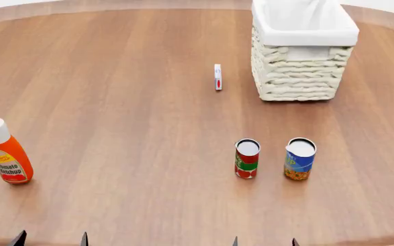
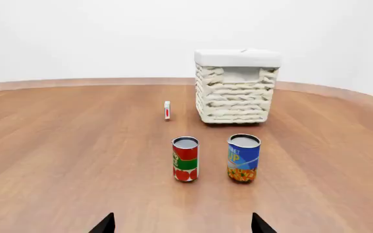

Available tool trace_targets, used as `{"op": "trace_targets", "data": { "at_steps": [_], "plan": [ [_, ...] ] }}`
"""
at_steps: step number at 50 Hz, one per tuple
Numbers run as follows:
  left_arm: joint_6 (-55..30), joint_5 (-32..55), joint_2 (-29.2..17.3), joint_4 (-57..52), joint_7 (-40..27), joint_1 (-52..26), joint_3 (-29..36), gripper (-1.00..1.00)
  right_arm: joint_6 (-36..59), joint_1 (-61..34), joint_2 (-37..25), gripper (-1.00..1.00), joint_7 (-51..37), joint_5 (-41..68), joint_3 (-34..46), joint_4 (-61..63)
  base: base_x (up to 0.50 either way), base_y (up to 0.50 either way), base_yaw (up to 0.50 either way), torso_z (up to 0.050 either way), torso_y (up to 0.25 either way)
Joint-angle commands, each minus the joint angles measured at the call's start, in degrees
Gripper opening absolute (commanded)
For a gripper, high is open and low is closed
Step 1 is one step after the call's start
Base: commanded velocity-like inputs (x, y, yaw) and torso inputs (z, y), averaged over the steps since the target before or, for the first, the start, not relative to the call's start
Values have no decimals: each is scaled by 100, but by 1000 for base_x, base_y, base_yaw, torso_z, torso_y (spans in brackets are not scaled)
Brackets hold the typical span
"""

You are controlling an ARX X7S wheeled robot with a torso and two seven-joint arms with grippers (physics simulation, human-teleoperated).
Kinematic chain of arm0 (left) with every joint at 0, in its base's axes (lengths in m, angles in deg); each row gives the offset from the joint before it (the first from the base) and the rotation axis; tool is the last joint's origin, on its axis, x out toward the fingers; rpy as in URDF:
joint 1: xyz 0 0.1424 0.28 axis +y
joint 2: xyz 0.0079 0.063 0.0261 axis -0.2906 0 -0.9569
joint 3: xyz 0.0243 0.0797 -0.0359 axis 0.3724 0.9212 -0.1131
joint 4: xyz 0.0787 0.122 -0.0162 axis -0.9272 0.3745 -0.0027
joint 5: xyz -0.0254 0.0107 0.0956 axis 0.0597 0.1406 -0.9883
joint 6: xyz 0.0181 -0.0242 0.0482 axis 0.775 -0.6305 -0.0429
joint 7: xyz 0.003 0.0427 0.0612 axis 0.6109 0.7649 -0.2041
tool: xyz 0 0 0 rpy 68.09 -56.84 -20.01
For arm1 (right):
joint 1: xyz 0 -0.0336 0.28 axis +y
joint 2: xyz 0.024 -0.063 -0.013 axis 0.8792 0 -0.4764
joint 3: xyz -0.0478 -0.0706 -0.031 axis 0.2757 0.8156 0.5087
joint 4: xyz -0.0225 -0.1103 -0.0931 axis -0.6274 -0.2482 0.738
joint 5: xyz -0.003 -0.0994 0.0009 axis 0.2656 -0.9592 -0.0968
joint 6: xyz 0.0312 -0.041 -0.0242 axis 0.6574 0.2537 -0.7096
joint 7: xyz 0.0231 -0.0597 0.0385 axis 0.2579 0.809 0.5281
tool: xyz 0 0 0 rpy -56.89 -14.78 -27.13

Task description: Pick up the cream cheese box, and put it in the basket.

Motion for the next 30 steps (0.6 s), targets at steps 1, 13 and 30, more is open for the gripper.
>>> {"op": "trace_targets", "data": {
  "at_steps": [1,13,30],
  "plan": [
    [0,56,-57,0,-64,0,64,100,0,0,-54,100,-72,54,72,0,0,0,0,0,0],
    [42,242,-259,56,-301,-12,305,100,19,-26,-254,100,-250,356,314,-58,0,0,0,0,0],
    [53,373,-398,203,-477,-92,501,100,157,-82,-413,100,-412,471,507,-93,401,-146,0,0,0]
  ]
}}
